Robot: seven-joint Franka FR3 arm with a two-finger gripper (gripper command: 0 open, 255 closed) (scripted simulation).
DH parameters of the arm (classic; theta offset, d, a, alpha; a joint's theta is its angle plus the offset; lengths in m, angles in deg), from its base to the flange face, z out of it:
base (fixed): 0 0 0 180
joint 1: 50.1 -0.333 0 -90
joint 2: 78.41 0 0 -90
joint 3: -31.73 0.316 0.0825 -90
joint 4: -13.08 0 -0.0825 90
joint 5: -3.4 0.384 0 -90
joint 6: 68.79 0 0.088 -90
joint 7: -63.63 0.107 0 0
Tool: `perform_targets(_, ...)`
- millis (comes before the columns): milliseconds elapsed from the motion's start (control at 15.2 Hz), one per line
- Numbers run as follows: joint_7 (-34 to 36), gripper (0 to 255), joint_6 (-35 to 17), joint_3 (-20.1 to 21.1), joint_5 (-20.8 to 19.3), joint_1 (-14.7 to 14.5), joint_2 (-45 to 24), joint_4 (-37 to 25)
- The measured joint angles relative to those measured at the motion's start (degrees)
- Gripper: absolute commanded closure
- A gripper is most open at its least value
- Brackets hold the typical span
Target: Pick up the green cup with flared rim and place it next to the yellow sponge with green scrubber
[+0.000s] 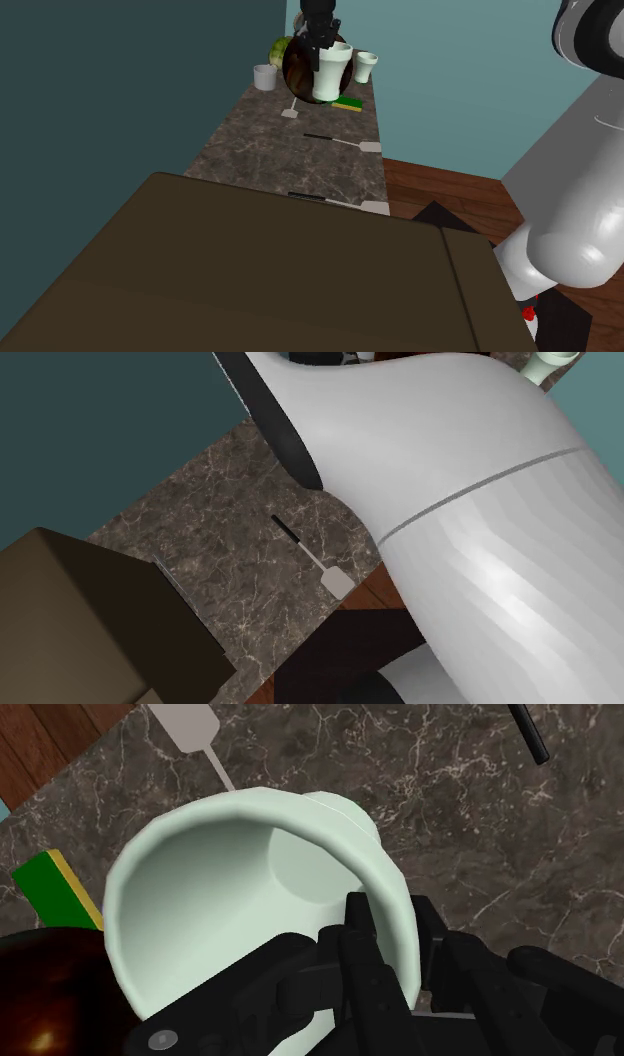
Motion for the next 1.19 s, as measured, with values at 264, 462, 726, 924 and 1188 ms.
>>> perform_targets(264, -5.12, 255, -1.52, -1.78, 0.41, 3.76, 1.39, 1.87)
perform_targets(462, -8.78, 255, -1.78, -3.10, 0.26, 6.04, 0.92, 1.00)
perform_targets(726, -13.50, 255, -2.21, -4.81, -0.08, 8.93, -0.72, -1.06)
perform_targets(924, -17.11, 255, -1.43, -6.08, -0.57, 10.82, -3.29, -5.06)
perform_targets(1188, -21.71, 255, -1.20, -7.58, -0.86, 13.59, -5.93, -8.76)
